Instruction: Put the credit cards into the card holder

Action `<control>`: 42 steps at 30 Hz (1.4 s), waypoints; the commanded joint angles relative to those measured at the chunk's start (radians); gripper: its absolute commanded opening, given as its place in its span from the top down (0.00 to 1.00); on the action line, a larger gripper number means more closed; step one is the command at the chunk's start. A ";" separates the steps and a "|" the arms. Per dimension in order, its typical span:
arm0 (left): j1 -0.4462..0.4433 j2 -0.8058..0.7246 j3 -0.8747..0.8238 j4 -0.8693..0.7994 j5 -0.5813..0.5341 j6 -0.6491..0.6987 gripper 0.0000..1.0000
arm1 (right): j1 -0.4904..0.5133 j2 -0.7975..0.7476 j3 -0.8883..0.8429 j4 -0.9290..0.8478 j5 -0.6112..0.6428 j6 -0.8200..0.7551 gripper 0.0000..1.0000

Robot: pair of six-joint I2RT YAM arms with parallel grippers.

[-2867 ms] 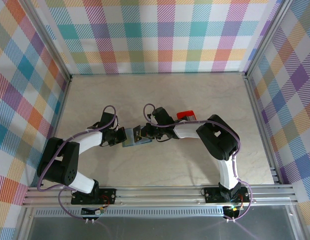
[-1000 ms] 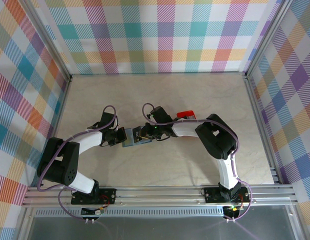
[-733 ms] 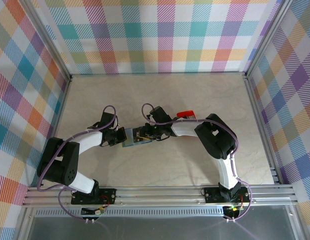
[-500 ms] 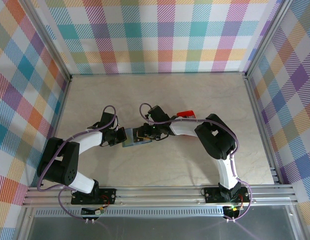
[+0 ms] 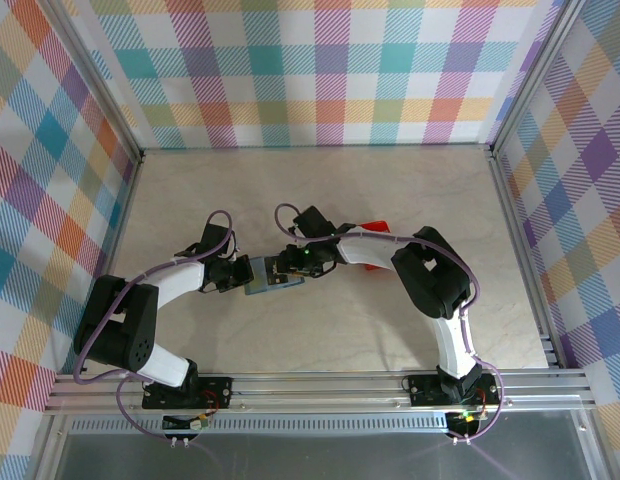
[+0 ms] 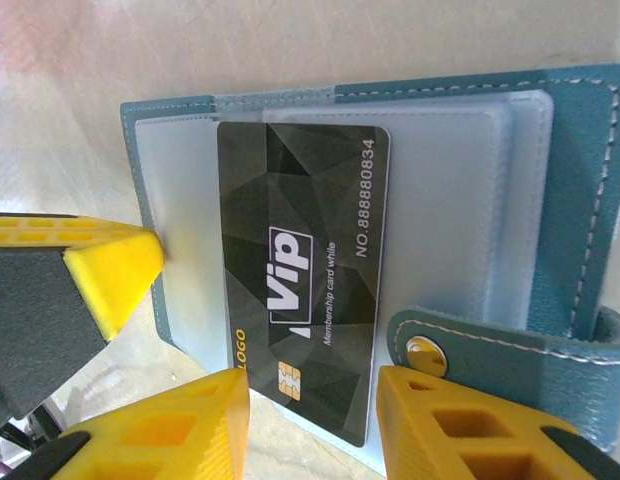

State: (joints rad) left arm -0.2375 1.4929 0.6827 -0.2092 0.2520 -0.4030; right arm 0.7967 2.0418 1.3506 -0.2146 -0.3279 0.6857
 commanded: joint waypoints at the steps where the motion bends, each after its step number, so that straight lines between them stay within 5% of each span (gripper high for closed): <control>1: 0.010 -0.019 0.021 -0.021 0.012 0.011 0.92 | 0.016 0.018 0.056 -0.063 0.027 -0.055 0.62; 16: 0.009 -0.017 0.020 -0.019 0.011 0.013 0.92 | 0.044 0.103 0.219 -0.169 0.084 -0.135 0.79; 42: 0.010 -0.023 0.026 -0.033 0.010 0.017 0.92 | 0.048 0.184 0.220 -0.168 0.040 -0.106 0.80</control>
State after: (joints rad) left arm -0.2375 1.4929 0.6853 -0.2115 0.2520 -0.3992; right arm 0.8356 2.1872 1.5841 -0.3805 -0.2504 0.5659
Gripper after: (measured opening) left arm 0.083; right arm 0.199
